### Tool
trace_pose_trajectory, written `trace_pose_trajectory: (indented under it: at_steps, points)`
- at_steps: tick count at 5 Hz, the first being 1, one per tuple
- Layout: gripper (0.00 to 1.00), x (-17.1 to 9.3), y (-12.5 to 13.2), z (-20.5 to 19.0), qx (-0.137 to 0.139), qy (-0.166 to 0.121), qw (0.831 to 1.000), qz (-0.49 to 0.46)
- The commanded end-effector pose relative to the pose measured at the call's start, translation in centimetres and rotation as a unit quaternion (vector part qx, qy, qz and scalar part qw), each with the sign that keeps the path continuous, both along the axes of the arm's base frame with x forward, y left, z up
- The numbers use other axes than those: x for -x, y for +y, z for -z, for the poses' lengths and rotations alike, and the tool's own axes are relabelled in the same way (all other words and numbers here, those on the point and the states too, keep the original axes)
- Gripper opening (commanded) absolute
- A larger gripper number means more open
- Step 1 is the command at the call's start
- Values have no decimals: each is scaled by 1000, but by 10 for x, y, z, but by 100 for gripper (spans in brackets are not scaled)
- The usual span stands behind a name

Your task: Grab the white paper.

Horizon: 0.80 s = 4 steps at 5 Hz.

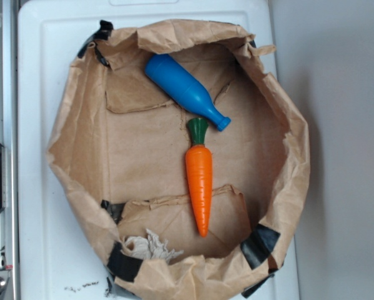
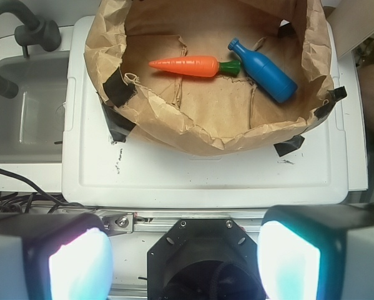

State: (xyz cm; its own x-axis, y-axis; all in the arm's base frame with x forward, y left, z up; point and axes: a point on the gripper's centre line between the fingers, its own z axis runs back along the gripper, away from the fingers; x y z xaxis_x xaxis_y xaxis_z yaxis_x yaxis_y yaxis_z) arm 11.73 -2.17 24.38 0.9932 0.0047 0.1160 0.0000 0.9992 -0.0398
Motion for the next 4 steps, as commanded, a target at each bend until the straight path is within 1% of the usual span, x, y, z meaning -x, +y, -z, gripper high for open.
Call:
trace_pose_trajectory:
  at_steps: [1, 4]
  points:
    - [100, 0, 0, 0, 0, 0, 1000, 0]
    - [100, -66, 19, 8, -5, -8, 998, -62]
